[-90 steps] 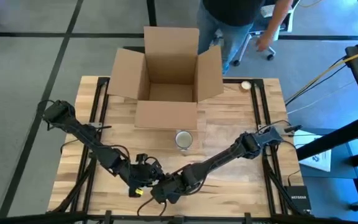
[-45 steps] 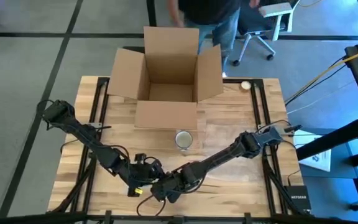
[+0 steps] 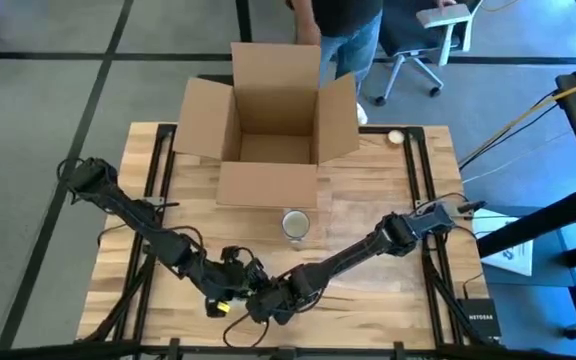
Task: Wrap mug
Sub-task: Wrap the green mug with the left side transparent bubble wrap
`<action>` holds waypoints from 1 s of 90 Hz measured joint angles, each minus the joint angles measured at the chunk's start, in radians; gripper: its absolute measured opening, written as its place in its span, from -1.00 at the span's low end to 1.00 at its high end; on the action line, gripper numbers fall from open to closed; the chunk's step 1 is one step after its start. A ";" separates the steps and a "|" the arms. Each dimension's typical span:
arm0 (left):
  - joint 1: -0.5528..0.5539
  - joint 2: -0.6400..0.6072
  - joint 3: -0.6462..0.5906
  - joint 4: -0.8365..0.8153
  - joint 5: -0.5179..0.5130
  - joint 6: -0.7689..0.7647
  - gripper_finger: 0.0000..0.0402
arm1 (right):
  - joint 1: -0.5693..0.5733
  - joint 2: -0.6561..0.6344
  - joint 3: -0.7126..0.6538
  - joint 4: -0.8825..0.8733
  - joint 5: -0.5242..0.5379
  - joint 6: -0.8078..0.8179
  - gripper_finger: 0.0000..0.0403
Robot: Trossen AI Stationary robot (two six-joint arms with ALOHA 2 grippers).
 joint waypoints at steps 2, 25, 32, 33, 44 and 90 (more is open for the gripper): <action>-0.001 0.000 0.000 0.000 0.000 0.000 -0.44 | 0.000 0.000 0.000 0.002 -0.002 0.000 -0.49; -0.003 -0.016 0.002 -0.003 -0.014 0.001 -0.44 | 0.002 0.000 0.001 0.012 -0.021 -0.008 -0.94; -0.004 -0.016 0.003 -0.004 -0.014 0.000 -0.44 | 0.002 0.000 0.001 0.013 -0.021 -0.008 -0.93; -0.004 -0.016 0.003 -0.005 -0.014 0.000 -0.44 | 0.002 0.000 0.001 0.013 -0.020 -0.007 -0.93; -0.006 -0.016 0.016 -0.030 -0.013 -0.002 -0.44 | 0.002 -0.001 0.001 0.012 -0.018 -0.007 -0.96; -0.099 -0.015 0.233 -0.377 -0.087 -0.031 -0.44 | 0.002 -0.003 0.003 -0.014 -0.003 0.026 -0.98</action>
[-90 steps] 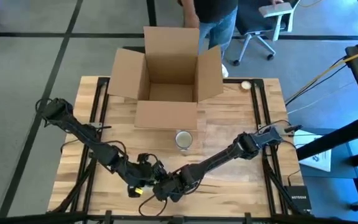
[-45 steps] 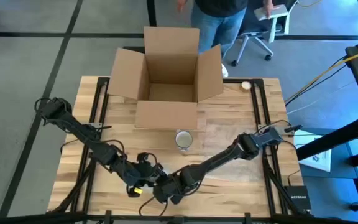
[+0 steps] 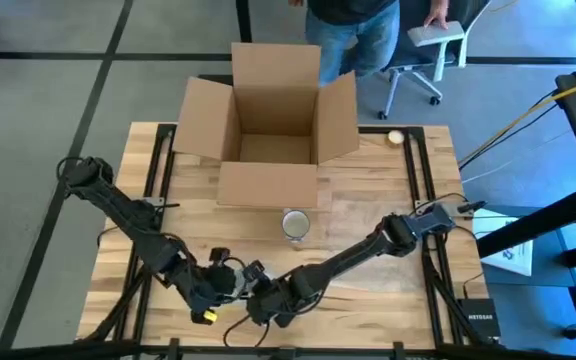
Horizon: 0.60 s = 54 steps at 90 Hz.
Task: Wrap mug
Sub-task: Wrap the green mug with the left side transparent bubble wrap
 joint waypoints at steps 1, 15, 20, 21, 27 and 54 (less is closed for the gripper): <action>-0.004 0.000 0.006 -0.010 -0.004 -0.010 -0.44 | 0.000 0.000 0.000 -0.001 0.000 0.000 -0.98; -0.088 -0.001 0.065 -0.168 -0.061 -0.213 -0.45 | 0.000 -0.001 0.000 -0.008 0.002 0.000 -0.99; -0.123 0.000 0.064 -0.216 -0.063 -0.306 -0.45 | 0.000 -0.001 0.000 -0.008 0.002 0.000 -0.99; -0.130 0.000 0.062 -0.222 -0.063 -0.324 -0.45 | 0.000 -0.001 0.000 -0.008 0.002 0.000 -0.99; -0.172 0.000 0.040 -0.233 -0.066 -0.436 -0.45 | 0.000 -0.001 0.000 -0.007 0.002 0.000 -0.99; -0.355 0.001 -0.119 -0.227 -0.115 -0.853 -0.45 | 0.000 -0.002 0.000 -0.006 0.002 0.000 -0.99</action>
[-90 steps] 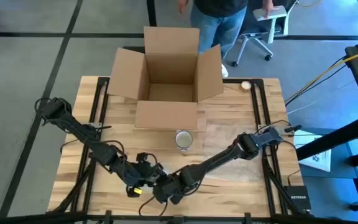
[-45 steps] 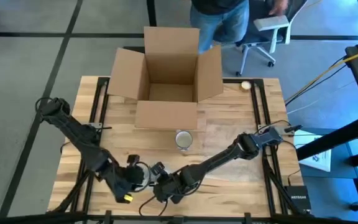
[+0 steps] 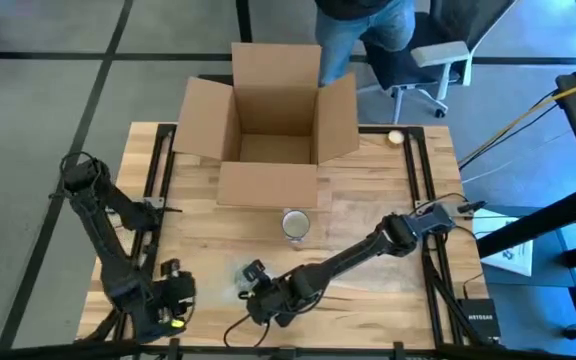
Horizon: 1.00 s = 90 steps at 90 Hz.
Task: Wrap mug
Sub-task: Wrap the green mug with the left side transparent bubble wrap
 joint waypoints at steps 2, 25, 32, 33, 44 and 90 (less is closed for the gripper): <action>-0.007 0.000 -0.015 0.013 0.005 -0.020 -0.45 | 0.000 0.000 0.000 0.000 0.000 0.000 -0.99; 0.001 0.000 -0.163 0.162 -0.211 -0.053 -0.45 | 0.000 0.000 0.000 0.005 0.000 -0.002 -0.99; 0.031 0.000 -0.164 0.244 -0.298 0.031 -0.45 | 0.000 0.000 0.000 0.005 0.000 -0.002 -0.99; 0.036 0.000 -0.164 0.261 -0.305 0.050 -0.45 | 0.000 0.000 0.000 0.005 0.000 -0.002 -0.99; 0.104 0.000 -0.163 0.491 -0.314 0.311 -0.45 | 0.000 0.000 0.000 0.006 -0.001 -0.002 -0.99; 0.317 0.005 -0.163 0.752 -0.214 0.675 -0.45 | 0.000 -0.001 0.001 0.014 -0.001 -0.003 -0.99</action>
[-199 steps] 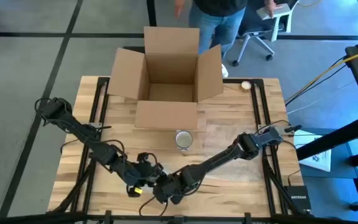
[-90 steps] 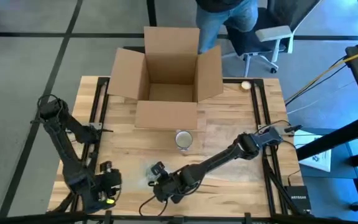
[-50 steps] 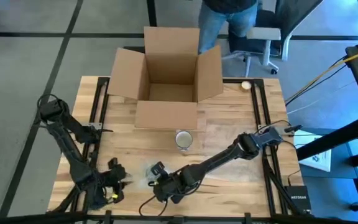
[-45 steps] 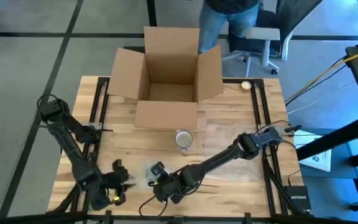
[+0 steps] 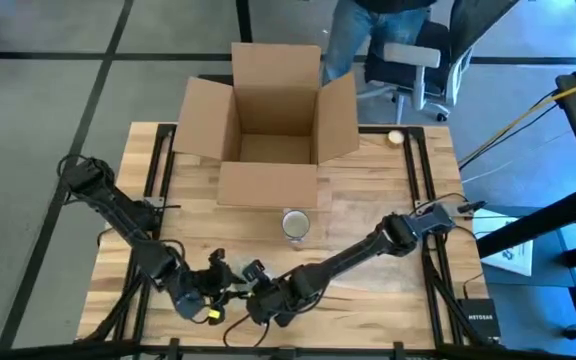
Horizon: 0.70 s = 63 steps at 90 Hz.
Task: Wrap mug
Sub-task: Wrap the green mug with the left side transparent bubble wrap
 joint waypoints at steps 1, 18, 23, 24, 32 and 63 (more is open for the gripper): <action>0.002 0.001 0.000 -0.002 0.004 0.000 -0.45 | 0.000 0.000 0.000 0.000 0.000 0.000 -0.99; 0.022 0.029 0.004 -0.087 0.079 -0.092 -0.45 | -0.001 0.000 0.029 -0.015 -0.017 0.007 -0.99; 0.020 0.030 0.004 -0.110 0.081 -0.120 -0.45 | -0.002 0.000 0.042 -0.015 -0.029 0.026 -0.97; 0.020 0.030 0.004 -0.115 0.081 -0.126 -0.45 | -0.002 0.000 0.045 -0.015 -0.029 0.030 -0.96; 0.019 0.032 0.000 -0.134 0.096 -0.148 -0.45 | -0.001 0.001 0.067 -0.015 -0.049 0.077 -0.89; 0.013 0.033 -0.002 -0.139 0.110 -0.158 -0.45 | 0.000 -0.002 0.174 -0.121 -0.085 0.232 -0.60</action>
